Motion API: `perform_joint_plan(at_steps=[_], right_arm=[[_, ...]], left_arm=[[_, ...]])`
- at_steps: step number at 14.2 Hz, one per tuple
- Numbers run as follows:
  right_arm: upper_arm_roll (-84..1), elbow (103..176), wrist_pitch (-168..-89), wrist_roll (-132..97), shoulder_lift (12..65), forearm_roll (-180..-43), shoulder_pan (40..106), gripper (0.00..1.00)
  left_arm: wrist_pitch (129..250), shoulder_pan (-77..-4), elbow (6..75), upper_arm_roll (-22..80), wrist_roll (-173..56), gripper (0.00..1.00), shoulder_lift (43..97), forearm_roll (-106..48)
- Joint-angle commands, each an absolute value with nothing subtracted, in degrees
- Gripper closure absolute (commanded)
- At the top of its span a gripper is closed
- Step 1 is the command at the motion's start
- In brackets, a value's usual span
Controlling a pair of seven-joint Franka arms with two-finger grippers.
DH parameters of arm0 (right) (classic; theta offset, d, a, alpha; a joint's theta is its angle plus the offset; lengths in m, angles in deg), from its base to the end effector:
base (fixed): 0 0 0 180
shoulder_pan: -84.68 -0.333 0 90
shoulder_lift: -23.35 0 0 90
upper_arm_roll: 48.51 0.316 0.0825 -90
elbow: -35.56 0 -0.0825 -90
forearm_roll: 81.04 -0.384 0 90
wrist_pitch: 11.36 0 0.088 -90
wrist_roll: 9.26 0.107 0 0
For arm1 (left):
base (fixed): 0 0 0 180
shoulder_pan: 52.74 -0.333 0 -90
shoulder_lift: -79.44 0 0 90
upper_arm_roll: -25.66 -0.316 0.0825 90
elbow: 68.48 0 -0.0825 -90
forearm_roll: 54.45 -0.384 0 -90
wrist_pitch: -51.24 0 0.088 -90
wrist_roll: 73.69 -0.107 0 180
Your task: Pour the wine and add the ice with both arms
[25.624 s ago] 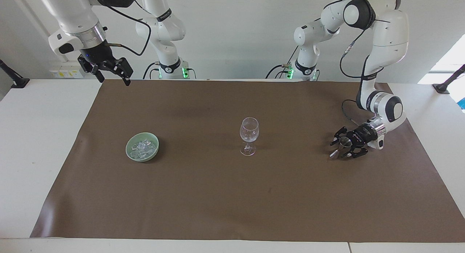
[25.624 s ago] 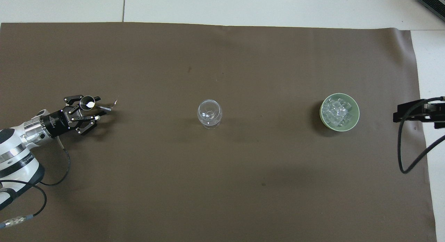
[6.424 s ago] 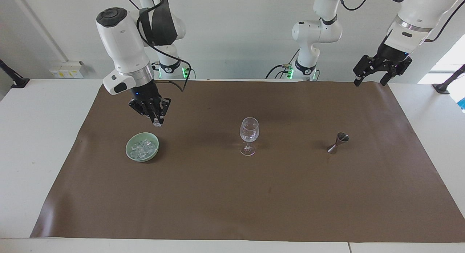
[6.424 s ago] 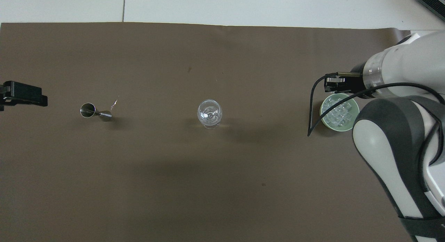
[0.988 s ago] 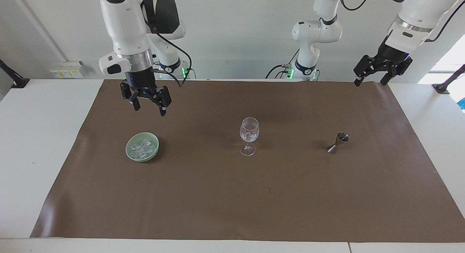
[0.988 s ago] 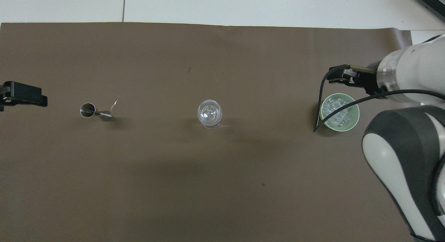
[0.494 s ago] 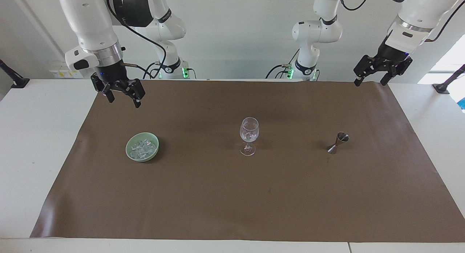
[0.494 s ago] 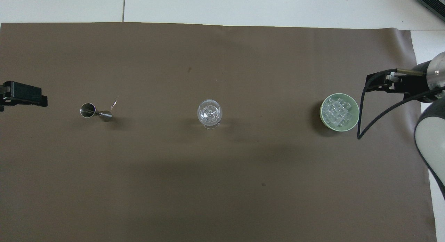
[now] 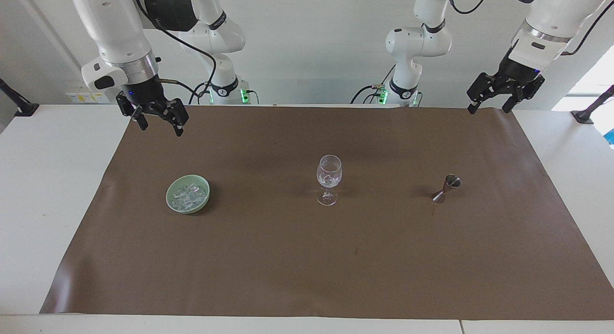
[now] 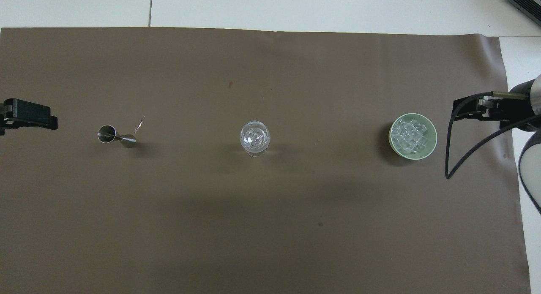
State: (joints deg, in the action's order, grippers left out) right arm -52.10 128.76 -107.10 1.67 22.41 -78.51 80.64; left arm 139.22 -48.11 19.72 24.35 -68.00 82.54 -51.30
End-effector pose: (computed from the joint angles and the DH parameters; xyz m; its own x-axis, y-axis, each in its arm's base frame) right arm 0.5586 -0.0002 0.6162 0.9818 -0.1774 0.0676 -0.1798 -0.9832 0.0308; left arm 0.5329 -0.0366 0.6657 0.9982 0.0393 0.0445 0.0366 -0.9975 0.0607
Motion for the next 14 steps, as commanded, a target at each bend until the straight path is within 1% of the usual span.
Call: perform_joint_plan(at_steps=[1, 5, 14], right_arm=[[-52.6, 127.2, -104.2, -1.3, 21.2, -80.3, 81.4, 0.00], [-52.1, 130.5, -104.1, -1.2, 18.9, -80.6, 81.2, 0.00], [-52.0, 130.4, -104.1, -0.8, 18.9, -80.6, 80.8, 0.00]], left_arm=[[139.0, -48.3, 21.3, 24.4, -68.2, 0.00, 84.1, -52.4], [139.0, -48.3, 21.3, 24.5, -68.2, 0.00, 84.1, -52.4], [139.0, -48.3, 21.3, 24.5, -68.2, 0.00, 84.1, -52.4]])
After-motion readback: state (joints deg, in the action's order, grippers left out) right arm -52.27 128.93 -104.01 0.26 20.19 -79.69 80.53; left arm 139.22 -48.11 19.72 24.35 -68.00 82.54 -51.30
